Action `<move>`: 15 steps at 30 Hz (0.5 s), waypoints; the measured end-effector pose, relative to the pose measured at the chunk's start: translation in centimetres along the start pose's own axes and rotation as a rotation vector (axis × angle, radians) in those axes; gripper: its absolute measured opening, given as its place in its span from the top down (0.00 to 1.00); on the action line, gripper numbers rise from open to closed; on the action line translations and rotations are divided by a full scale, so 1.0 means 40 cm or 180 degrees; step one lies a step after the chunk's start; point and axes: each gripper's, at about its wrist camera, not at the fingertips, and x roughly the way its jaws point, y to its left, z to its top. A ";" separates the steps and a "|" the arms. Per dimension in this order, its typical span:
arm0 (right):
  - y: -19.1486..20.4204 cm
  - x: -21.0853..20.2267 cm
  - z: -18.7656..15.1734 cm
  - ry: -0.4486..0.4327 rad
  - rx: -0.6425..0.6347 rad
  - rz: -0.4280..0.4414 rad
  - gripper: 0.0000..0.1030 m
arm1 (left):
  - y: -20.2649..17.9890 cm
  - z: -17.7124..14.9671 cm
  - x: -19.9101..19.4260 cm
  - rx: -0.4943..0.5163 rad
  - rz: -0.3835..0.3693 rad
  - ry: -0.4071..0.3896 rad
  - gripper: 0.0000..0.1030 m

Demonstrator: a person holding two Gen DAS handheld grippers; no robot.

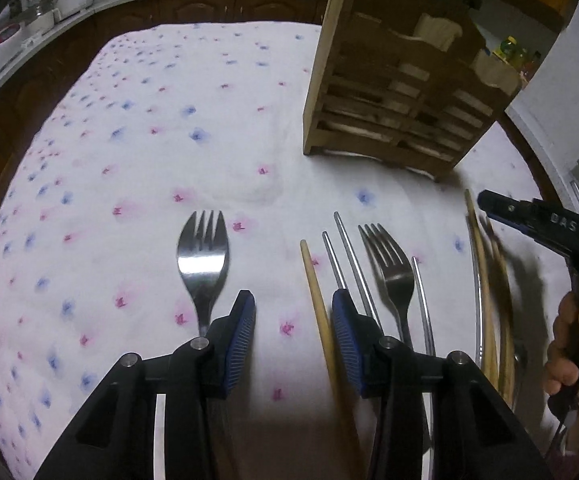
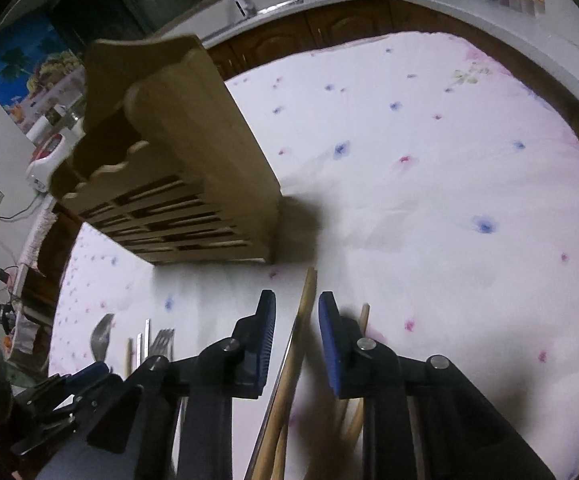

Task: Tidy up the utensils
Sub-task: 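Close the left tool on a wooden chopstick while the right tool grasps another wooden chopstick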

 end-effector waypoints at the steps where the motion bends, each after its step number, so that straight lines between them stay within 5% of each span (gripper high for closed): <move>1: -0.001 0.011 0.004 0.0023 -0.0006 -0.0033 0.80 | -0.001 0.003 0.007 0.0009 0.0008 0.0019 0.61; 8: -0.006 0.047 0.016 0.0096 -0.0051 -0.0086 0.88 | -0.029 0.033 0.039 0.0190 0.0151 0.0057 0.63; 15: -0.017 0.045 0.023 0.0068 -0.0047 -0.0062 0.93 | -0.068 0.035 0.054 0.0459 0.0298 -0.0006 0.94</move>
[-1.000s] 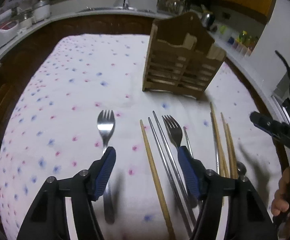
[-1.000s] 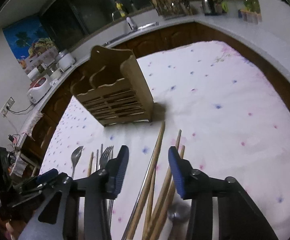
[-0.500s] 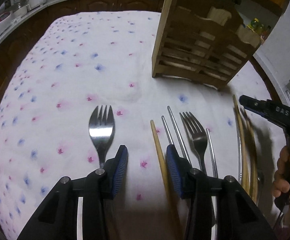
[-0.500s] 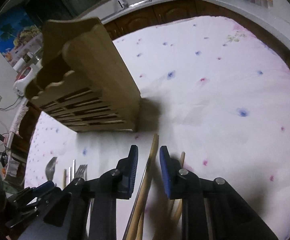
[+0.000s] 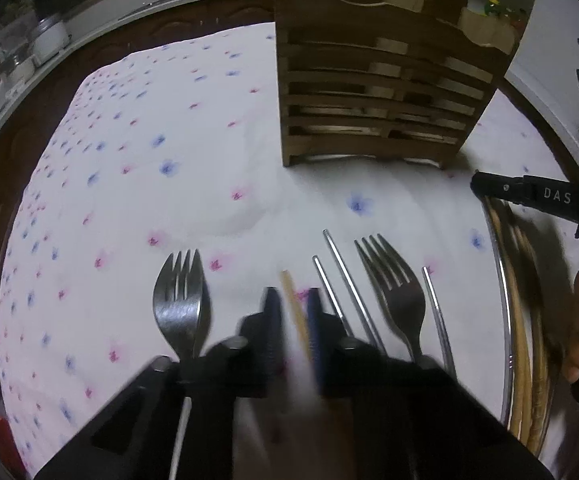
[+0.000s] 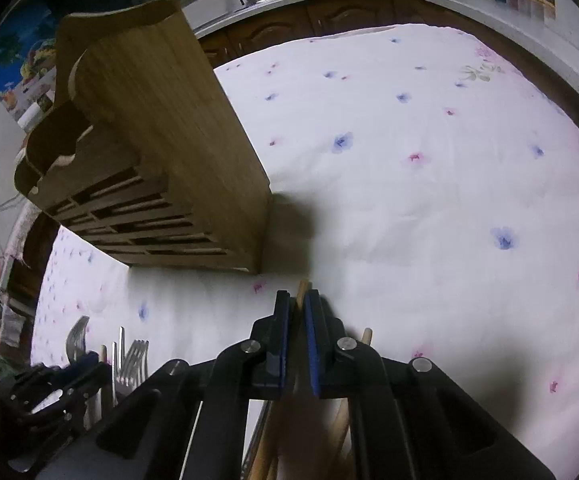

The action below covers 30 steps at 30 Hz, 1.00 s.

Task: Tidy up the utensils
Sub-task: 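Close the left tool on a wooden chopstick while the right tool grasps another wooden chopstick, then lift both held chopsticks and carry them above the wooden utensil holder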

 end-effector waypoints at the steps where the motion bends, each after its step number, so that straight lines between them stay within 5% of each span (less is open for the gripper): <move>1: 0.002 0.001 0.000 -0.0003 0.0035 0.0039 0.94 | 0.002 0.001 0.000 -0.0017 -0.0011 0.0001 0.94; 11: 0.002 -0.121 -0.007 -0.0253 0.0098 0.0359 0.95 | 0.067 -0.015 -0.083 -0.0288 -0.0366 -0.0145 0.97; 30: 0.146 -0.435 -0.103 -0.0916 -0.0296 0.0774 0.96 | 0.137 -0.167 -0.499 -0.0276 -0.0674 -0.0890 0.97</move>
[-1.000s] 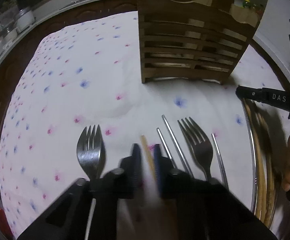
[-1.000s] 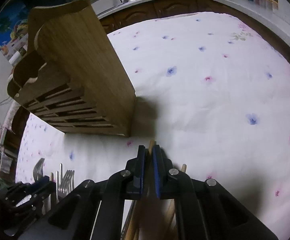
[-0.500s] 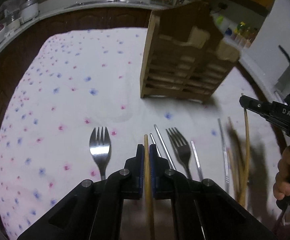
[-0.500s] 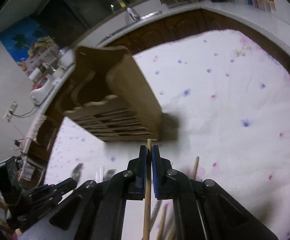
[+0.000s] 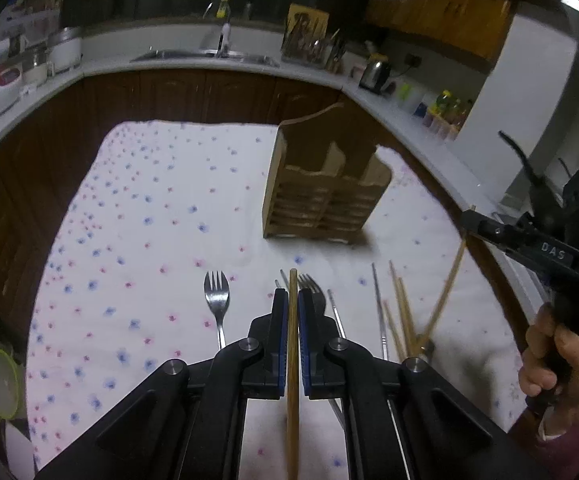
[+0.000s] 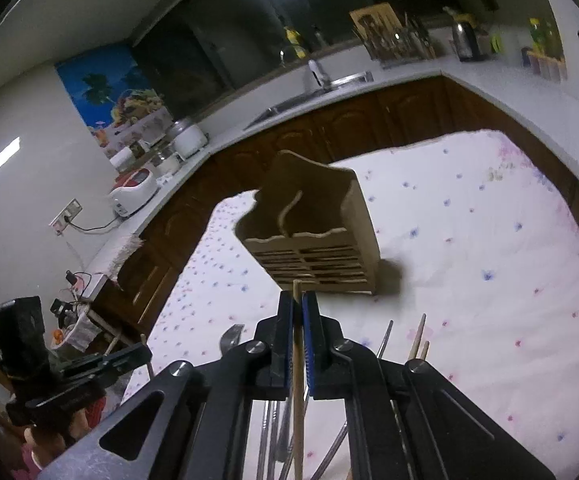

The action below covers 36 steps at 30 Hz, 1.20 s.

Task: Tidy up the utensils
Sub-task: 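Lift both held chopsticks and carry them above the wooden utensil holder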

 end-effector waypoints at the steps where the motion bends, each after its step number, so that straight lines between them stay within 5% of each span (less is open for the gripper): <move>1: 0.008 -0.014 0.001 -0.0031 -0.0030 -0.0009 0.96 | -0.001 -0.004 -0.021 0.0003 -0.0010 -0.0036 0.97; 16: 0.052 -0.130 0.036 -0.0416 -0.0154 -0.0020 0.96 | -0.005 -0.012 -0.177 0.0026 -0.0090 -0.0560 0.97; 36: 0.039 -0.143 0.227 -0.1007 -0.0242 -0.0075 0.96 | 0.058 0.148 -0.130 -0.0076 -0.0219 -0.1270 0.97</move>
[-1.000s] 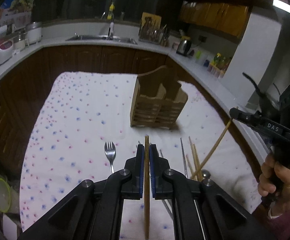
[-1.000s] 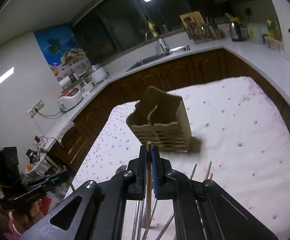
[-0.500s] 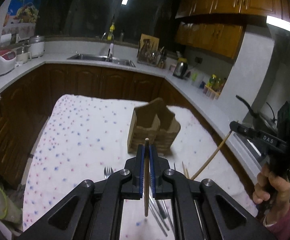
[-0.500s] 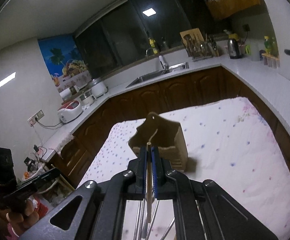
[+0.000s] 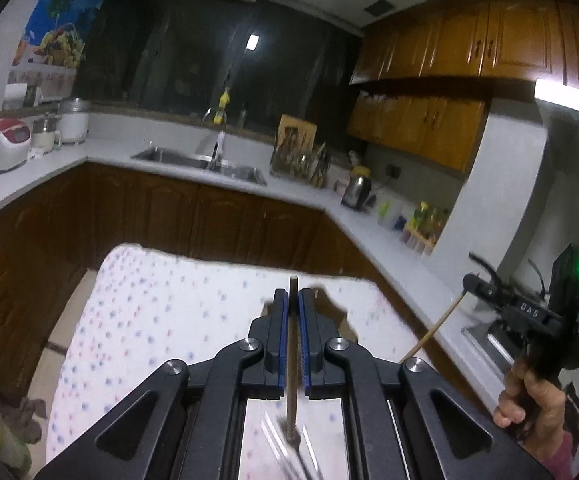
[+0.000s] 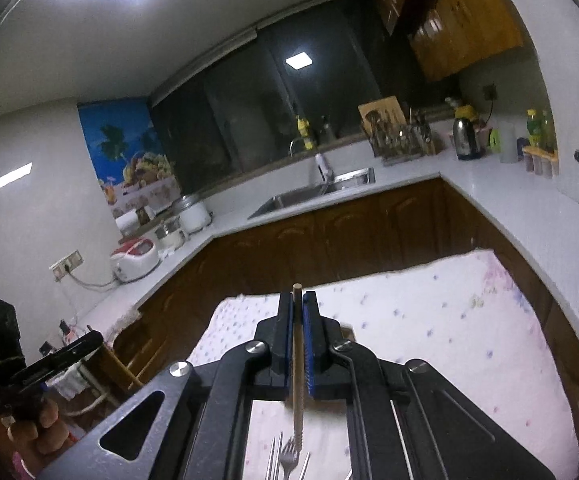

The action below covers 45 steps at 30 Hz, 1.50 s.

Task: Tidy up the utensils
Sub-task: 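Lift both held chopsticks and carry them above the wooden utensil holder, then open both tools to drop the chopsticks into the wooden holder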

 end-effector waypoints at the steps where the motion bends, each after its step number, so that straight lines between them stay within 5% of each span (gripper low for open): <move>1: -0.002 0.007 0.015 -0.0027 -0.0004 -0.0004 0.96 | 0.002 0.012 0.013 0.0009 0.0012 -0.0049 0.97; 14: -0.034 0.140 0.135 -0.0254 -0.0086 -0.0131 0.96 | 0.093 0.023 0.264 -0.0297 -0.0007 -0.0455 0.97; 31: -0.139 0.337 -0.026 -0.0098 0.0195 -0.0194 0.95 | 0.172 -0.196 0.636 -0.0929 0.0087 -0.0375 0.97; 45: -0.138 0.369 -0.044 0.0038 0.0145 -0.0229 0.95 | 0.113 -0.065 0.641 -0.0618 0.0085 -0.0134 0.97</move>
